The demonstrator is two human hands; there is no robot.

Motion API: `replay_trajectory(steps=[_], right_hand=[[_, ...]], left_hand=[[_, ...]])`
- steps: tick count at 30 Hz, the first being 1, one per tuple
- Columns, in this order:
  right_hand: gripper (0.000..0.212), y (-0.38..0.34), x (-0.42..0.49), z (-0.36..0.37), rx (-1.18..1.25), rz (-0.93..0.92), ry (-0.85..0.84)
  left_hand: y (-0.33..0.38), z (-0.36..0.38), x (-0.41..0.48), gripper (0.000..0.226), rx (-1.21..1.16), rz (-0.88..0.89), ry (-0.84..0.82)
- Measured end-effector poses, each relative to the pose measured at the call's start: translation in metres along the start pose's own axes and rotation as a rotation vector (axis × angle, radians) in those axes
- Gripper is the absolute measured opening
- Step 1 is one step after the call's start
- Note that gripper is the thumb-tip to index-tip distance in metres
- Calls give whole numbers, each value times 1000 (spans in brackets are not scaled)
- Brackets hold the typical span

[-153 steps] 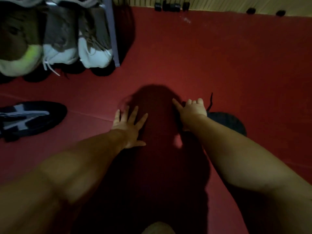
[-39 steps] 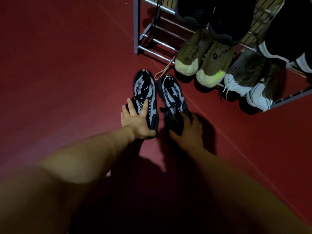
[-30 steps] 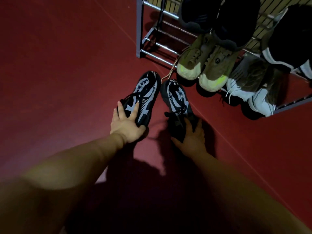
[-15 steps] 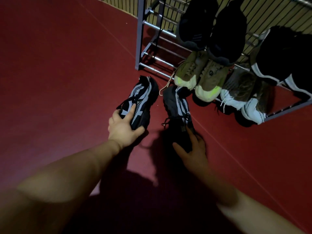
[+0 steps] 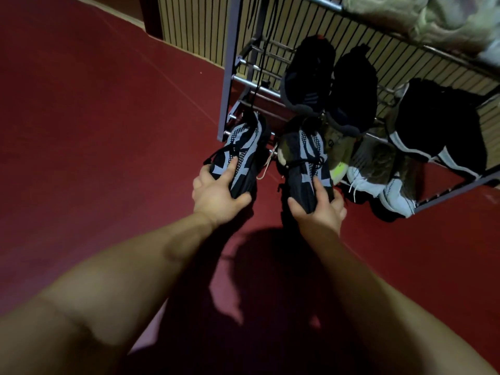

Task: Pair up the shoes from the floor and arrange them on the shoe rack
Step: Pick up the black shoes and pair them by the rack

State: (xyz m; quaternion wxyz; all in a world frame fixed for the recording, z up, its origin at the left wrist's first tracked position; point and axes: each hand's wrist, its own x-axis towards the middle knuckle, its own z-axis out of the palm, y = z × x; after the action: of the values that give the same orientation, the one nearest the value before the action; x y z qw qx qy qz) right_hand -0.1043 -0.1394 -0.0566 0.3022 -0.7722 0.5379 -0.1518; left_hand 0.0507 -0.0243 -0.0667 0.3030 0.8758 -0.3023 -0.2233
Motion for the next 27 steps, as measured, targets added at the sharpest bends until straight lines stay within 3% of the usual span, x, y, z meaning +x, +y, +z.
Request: replay_trajectory(steps=[5, 13, 15, 21, 27], right_hand=[[72, -13, 41, 13, -74, -4, 18], [83, -46, 130, 28, -172, 16, -18], [86, -51, 144, 35, -217, 33, -112], [81, -35, 144, 53, -400, -213, -265], [77, -43, 153, 73, -452, -251, -230]], left_hand=[[17, 7, 44, 77, 45, 23, -38], [59, 20, 139, 72, 123, 21, 65], [52, 23, 154, 74, 221, 26, 15], [1, 34, 148, 67, 402, 160, -165], [4, 26, 158, 57, 720, 326, 21]])
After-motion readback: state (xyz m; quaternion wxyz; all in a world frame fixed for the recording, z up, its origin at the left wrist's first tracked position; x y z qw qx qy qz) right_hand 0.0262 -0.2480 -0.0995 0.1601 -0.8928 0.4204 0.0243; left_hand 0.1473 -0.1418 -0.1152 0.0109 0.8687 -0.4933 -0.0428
